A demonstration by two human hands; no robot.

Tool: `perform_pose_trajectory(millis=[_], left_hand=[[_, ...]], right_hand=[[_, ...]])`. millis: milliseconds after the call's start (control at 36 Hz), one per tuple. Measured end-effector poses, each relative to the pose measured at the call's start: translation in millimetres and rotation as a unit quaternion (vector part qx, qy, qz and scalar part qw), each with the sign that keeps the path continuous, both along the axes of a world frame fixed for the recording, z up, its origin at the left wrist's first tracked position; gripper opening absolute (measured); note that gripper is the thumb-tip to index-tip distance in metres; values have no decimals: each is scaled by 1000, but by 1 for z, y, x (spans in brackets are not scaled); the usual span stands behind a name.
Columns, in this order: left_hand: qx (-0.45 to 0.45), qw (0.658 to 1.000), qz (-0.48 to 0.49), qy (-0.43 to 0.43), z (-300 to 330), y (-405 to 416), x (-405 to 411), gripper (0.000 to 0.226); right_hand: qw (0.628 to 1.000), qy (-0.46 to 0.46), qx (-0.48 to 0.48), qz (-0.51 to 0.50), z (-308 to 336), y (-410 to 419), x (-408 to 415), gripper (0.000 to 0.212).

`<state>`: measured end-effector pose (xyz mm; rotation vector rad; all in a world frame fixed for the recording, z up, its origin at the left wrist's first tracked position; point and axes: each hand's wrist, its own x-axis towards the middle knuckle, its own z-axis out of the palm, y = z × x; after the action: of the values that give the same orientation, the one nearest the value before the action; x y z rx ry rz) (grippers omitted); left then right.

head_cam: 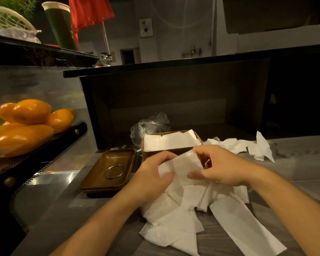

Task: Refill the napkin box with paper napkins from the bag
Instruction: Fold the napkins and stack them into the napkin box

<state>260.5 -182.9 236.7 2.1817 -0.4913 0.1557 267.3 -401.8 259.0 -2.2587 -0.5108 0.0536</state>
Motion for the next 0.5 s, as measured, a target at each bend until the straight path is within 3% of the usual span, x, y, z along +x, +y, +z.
perform_pose_trajectory(millis=[139, 333, 500], left_hand=[[-9, 1000, -11, -22, -1, -1, 3, 31], [-45, 997, -66, -19, 11, -10, -4, 29], [-22, 978, -46, -204, 20, -21, -2, 16]], right_hand=[[999, -19, 44, -10, 1, 0, 1, 11], [997, -22, 69, 0, 10, 6, -4, 23], [992, -11, 125, -16, 14, 17, -5, 33]])
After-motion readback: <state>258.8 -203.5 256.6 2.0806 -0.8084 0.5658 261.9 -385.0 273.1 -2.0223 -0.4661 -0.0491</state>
